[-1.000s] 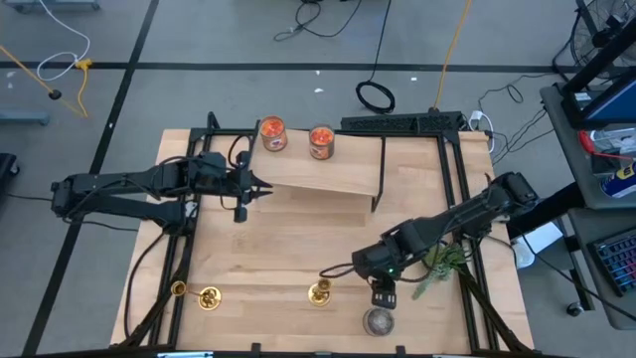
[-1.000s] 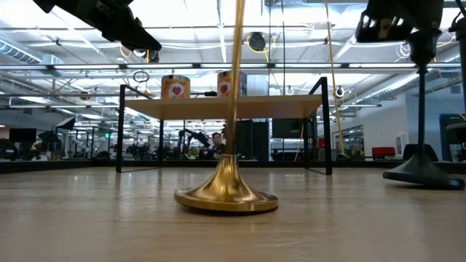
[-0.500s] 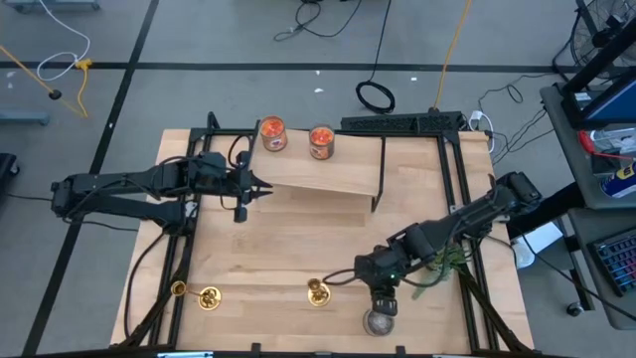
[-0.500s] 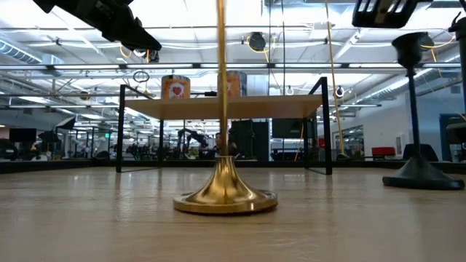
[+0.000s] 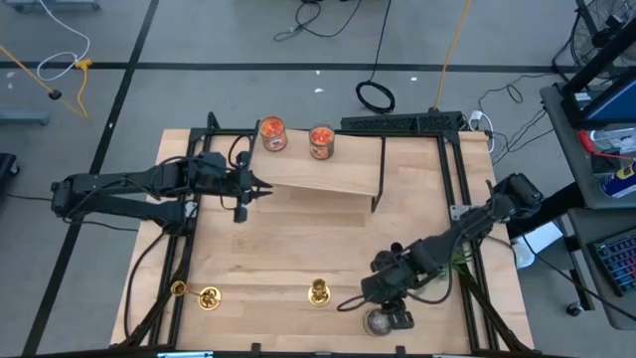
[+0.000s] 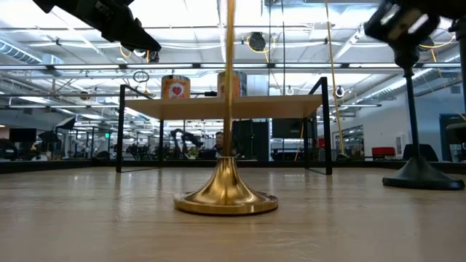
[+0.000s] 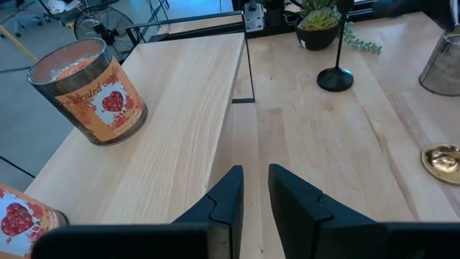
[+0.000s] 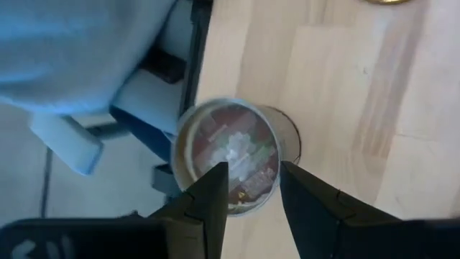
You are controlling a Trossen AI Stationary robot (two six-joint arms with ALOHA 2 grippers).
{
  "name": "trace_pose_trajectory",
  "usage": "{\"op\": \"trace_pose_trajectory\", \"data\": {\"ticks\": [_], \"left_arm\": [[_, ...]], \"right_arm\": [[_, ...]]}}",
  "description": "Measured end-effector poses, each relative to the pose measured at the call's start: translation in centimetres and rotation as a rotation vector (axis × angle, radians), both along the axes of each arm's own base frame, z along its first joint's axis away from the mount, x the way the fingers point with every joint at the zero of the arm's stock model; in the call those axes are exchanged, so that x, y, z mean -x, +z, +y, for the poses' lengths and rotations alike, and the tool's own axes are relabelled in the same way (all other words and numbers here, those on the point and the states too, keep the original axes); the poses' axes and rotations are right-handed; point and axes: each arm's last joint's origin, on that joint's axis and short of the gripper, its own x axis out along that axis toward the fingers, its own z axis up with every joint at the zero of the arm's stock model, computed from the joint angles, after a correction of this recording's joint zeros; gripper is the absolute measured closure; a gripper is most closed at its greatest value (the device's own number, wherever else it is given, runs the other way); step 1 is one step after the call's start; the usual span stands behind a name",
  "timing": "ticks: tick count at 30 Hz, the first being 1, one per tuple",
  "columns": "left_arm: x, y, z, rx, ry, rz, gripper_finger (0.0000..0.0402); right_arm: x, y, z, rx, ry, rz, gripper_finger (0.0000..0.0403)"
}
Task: Pick & Place candle stick holders
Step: Put the red scented candle on the shelf
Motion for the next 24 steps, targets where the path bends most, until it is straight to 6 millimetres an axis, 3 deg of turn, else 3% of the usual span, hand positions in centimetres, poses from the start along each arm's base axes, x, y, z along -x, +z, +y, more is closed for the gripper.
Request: {"op": "trace_pose_trajectory", "data": {"ticks": [7,15,24], "left_arm": [[0.0,0.0,0.0,0.009,0.004,-0.002,0.0328],[0.0,0.0,0.0,0.018,0.009,-0.003,0.0328],[0.0,0.0,0.0,0.024,0.012,-0.003,0.0328]], "right_arm": [[0.5,-2.5,-0.6,0.015,-0.002,0.022,0.0283],[-0.1,-2.7,-0.4,-0.008,0.075,-0.122,0.0286],[0.2,-4.3,-1.3,0.03,0.031,-0.087,0.0343]]}}
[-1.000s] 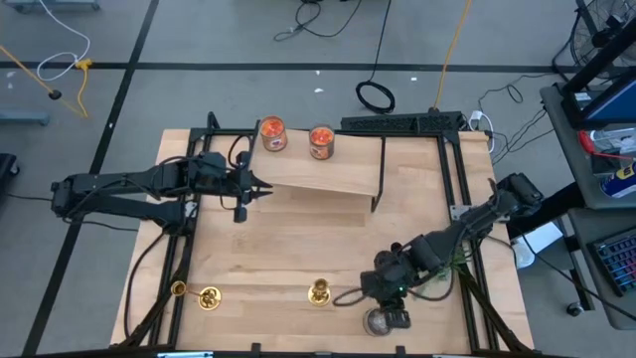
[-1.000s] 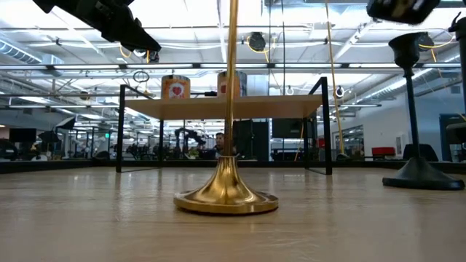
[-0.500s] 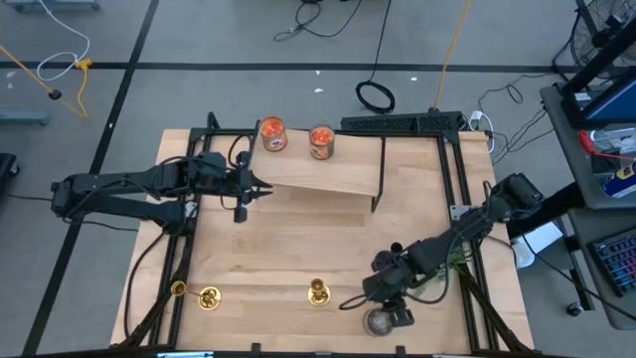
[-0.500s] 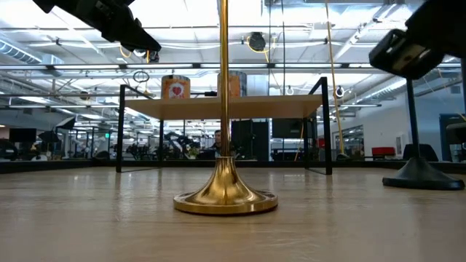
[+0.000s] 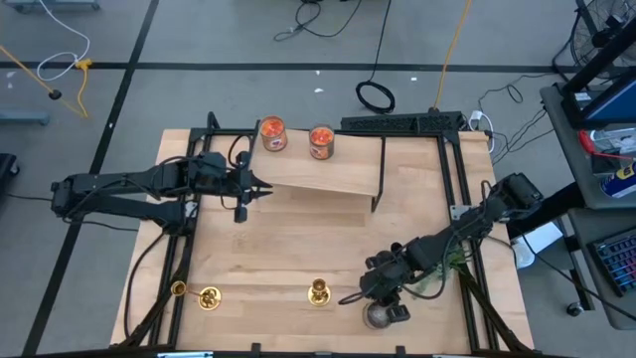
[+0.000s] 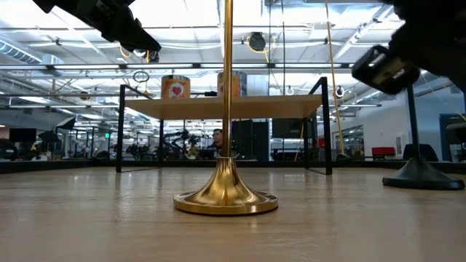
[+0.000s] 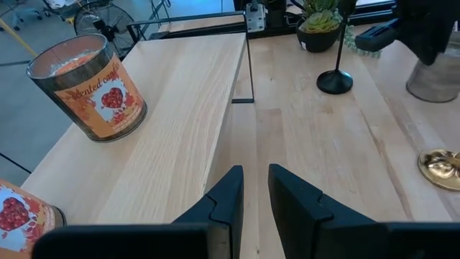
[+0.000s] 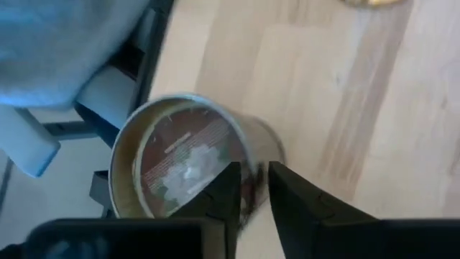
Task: Pick & Place candle stick holders
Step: Put the red scented candle on the shelf
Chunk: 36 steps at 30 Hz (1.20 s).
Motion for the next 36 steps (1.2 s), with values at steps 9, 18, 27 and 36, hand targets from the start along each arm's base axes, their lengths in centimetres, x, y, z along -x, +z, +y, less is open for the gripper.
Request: {"op": "trace_pose_trajectory", "data": {"ticks": [9,18,27,36], "left_arm": [[0.0,0.0,0.0,0.0,0.0,0.0,0.0328],[0.0,0.0,0.0,0.0,0.0,0.0,0.0328],[0.0,0.0,0.0,-0.007,-0.003,0.001,0.0328],[0.0,0.0,0.0,-0.03,-0.015,0.004,0.0328]], "right_arm": [[-0.4,-0.2,0.0,0.001,0.098,-0.115,0.0391],[-1.6,0.1,-1.1,-0.033,0.029,-0.154,0.04],[-3.2,2.0,-2.2,-0.073,-0.05,-0.19,0.0402],[-2.9,6.5,-5.7,-0.014,-0.103,-0.342,0.0402]]}}
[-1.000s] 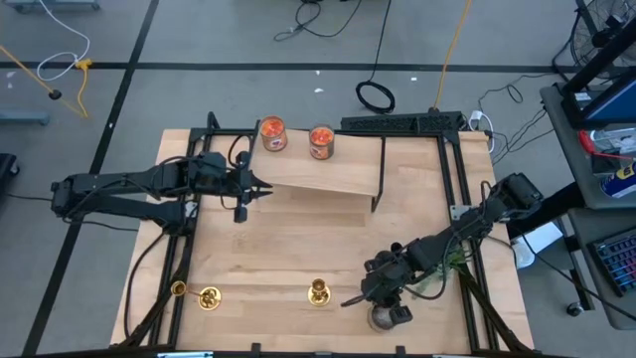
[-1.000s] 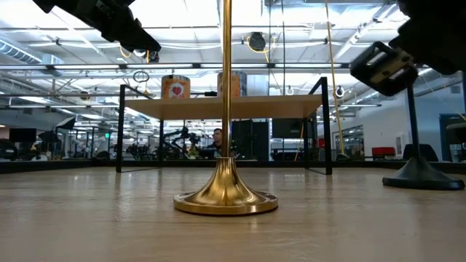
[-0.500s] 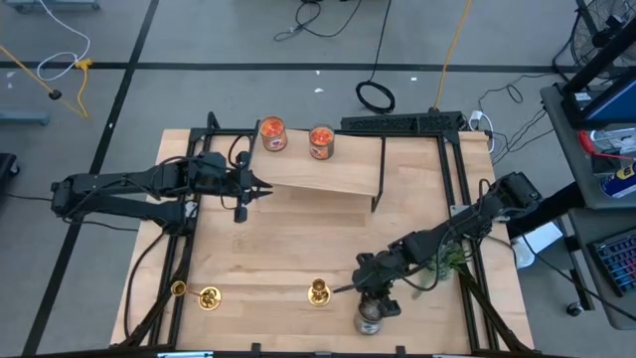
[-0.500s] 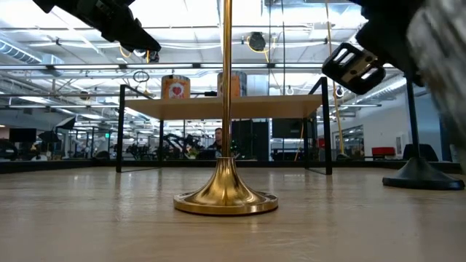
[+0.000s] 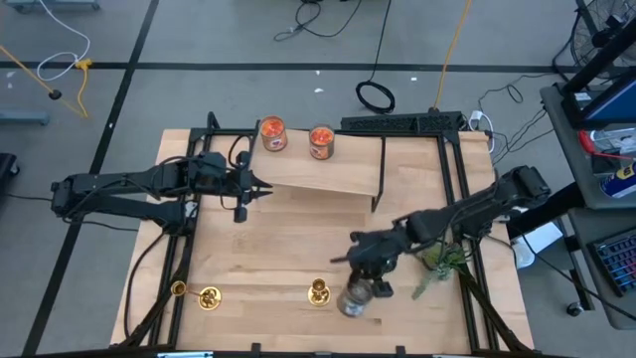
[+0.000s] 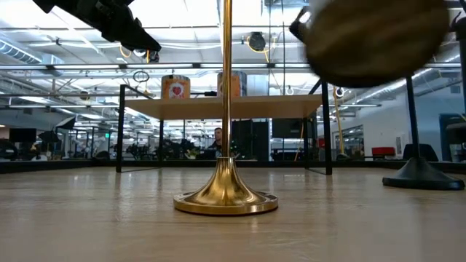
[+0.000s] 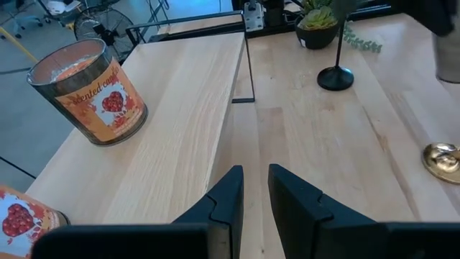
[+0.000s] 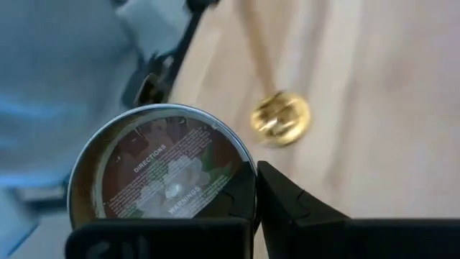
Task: Pick & Place candle stick holders
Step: Put the red scented candle on the shelf
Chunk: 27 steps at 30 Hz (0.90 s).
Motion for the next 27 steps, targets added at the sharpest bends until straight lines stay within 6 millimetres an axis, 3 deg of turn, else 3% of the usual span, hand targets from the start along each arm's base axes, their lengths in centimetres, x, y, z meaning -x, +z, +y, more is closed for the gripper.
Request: {"op": "trace_pose_trajectory", "data": {"ticks": [5,10,18,23,27], "left_arm": [[0.0,0.0,0.0,-0.007,-0.004,0.001,0.0328],[0.0,0.0,0.0,-0.008,-0.004,0.001,0.0328],[0.0,0.0,0.0,-0.025,-0.012,-0.001,0.0328],[0.0,0.1,0.0,-0.024,-0.011,-0.002,0.0328],[0.0,0.1,0.0,-0.025,-0.012,-0.002,0.0328]], "right_arm": [[0.7,2.4,-3.2,0.044,-0.059,-0.089,0.0402],[2.3,2.7,-6.3,0.098,-0.162,0.028,0.0402],[2.3,3.9,-10.0,0.25,-0.209,-0.057,0.0403],[2.1,5.8,-11.7,0.385,-0.271,-0.115,0.0403],[2.0,8.9,-12.7,0.462,-0.27,-0.195,0.0402]]}}
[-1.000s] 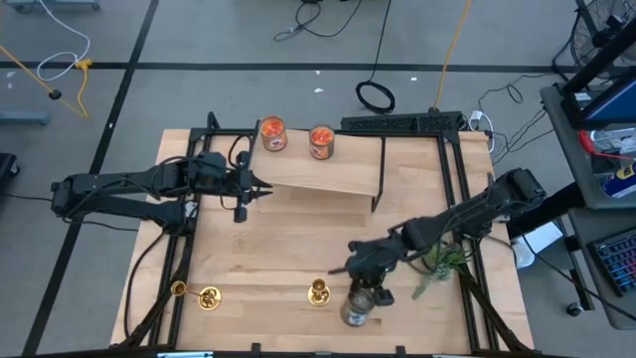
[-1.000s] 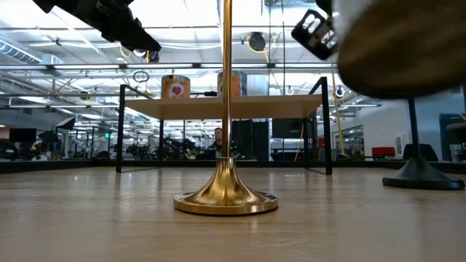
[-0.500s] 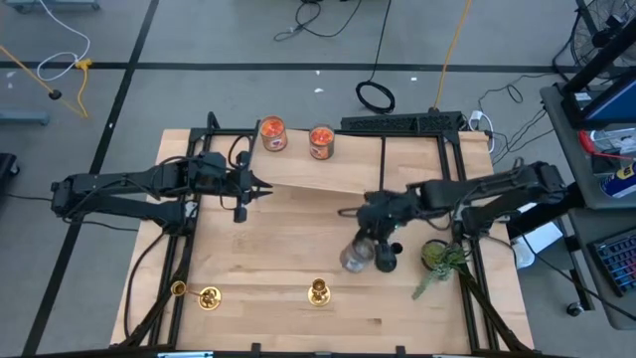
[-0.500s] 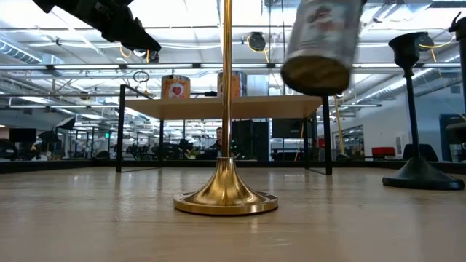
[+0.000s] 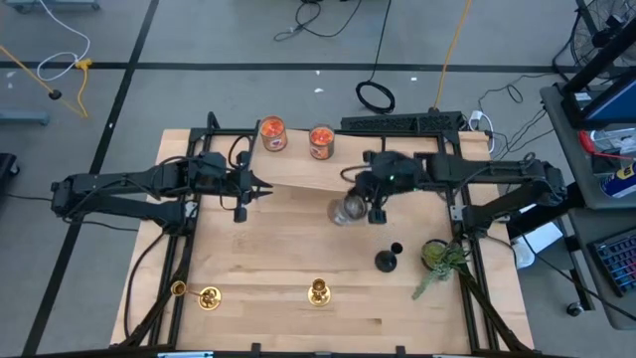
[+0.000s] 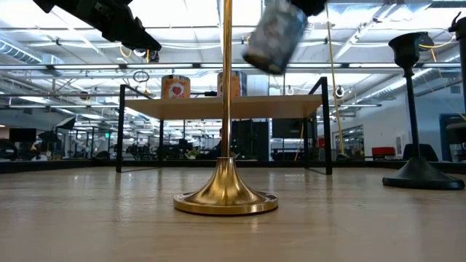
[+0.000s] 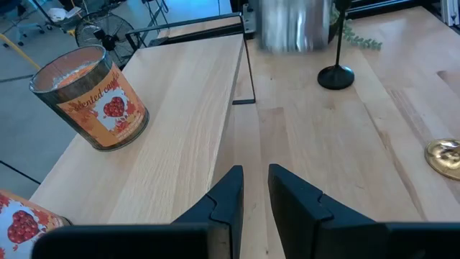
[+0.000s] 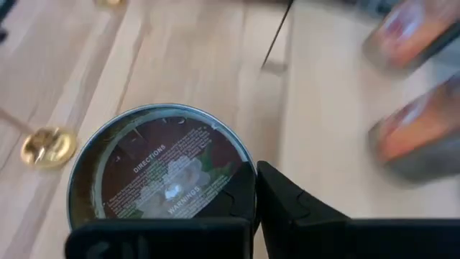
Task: Pick & Place candle stick holders
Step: Put the red scented candle on the shelf
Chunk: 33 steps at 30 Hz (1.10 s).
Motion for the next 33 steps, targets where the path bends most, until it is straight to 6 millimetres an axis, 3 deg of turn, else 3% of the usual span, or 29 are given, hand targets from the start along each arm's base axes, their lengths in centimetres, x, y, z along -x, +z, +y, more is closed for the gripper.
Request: {"op": "trace_pose_trajectory", "data": {"ticks": [5,9,15,23,33], "left_arm": [[0.0,0.0,0.0,-0.002,-0.001,0.0,0.0328],[0.0,0.0,0.0,-0.004,-0.002,0.001,0.0328],[0.0,0.0,0.0,-0.002,-0.001,0.001,0.0328],[0.0,0.0,0.0,0.0,-0.001,0.005,0.0328],[0.0,0.0,0.0,0.001,0.0,0.005,0.0328]], "right_arm": [[0.4,3.2,-1.6,0.128,-0.103,-0.058,0.0402],[0.8,3.9,-3.7,0.245,-0.222,-0.05,0.0402],[1.3,2.2,-7.9,0.192,-0.404,0.072,0.0402],[2.0,0.4,-11.7,0.102,-0.514,0.169,0.0402],[3.1,-0.1,-13.1,0.05,-0.55,0.221,0.039]]}}
